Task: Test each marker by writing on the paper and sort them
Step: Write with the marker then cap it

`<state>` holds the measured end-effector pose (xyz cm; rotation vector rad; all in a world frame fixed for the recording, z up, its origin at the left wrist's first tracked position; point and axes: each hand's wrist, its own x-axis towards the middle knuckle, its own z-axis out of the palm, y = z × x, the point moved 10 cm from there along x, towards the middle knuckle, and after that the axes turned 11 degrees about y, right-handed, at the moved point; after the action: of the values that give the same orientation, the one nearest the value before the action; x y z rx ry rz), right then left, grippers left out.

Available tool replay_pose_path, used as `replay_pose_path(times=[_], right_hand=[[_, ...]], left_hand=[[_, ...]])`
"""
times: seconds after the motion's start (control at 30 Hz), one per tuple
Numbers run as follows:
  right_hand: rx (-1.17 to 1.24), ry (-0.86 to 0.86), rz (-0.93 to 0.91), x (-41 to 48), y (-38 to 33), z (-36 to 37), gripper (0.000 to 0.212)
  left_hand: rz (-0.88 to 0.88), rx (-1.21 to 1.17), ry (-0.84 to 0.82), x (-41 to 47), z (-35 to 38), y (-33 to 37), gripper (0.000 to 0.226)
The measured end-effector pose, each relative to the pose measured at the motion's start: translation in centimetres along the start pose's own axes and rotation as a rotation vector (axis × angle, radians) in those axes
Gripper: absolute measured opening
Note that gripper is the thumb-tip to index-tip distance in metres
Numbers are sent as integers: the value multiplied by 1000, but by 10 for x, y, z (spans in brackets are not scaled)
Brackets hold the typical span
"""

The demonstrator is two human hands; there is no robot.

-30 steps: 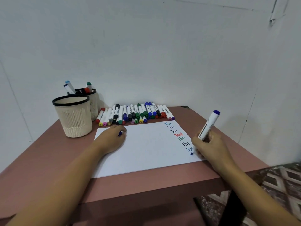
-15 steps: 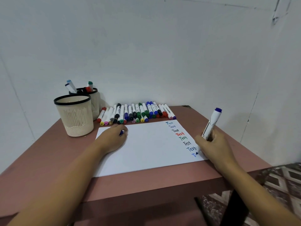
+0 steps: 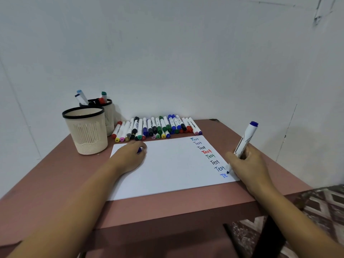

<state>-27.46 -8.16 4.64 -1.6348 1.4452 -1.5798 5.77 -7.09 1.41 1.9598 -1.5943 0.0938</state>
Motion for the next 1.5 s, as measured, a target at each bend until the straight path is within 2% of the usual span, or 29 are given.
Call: replay_pose_path(times=[0.37, 0.5, 0.6, 0.8, 0.93, 1.03, 1.23, 1.4, 1.5], right_hand=[[43, -41, 42, 0, 6, 4, 25], [82, 17, 107, 0, 11, -2, 26], [52, 7, 85, 1, 10, -2, 22], [26, 5, 23, 4, 10, 1, 30], [98, 20, 84, 4, 13, -1, 26], [99, 12, 121, 3, 16, 0, 33], [20, 41, 48, 5, 12, -2, 26], [203, 56, 209, 9, 25, -3, 11], [289, 20, 299, 12, 29, 1, 12]], left_hand=[[4, 1, 6, -1, -2, 3, 26], [-3, 2, 0, -1, -2, 4, 27], [-2, 5, -1, -2, -3, 5, 27], [-5, 14, -6, -3, -4, 6, 28], [-14, 12, -8, -3, -4, 6, 28], [-16, 15, -22, -3, -3, 6, 28], [-28, 8, -18, -6, -5, 6, 27], [-57, -38, 0, -7, -15, 11, 30], [-77, -55, 67, -4, -25, 11, 30]])
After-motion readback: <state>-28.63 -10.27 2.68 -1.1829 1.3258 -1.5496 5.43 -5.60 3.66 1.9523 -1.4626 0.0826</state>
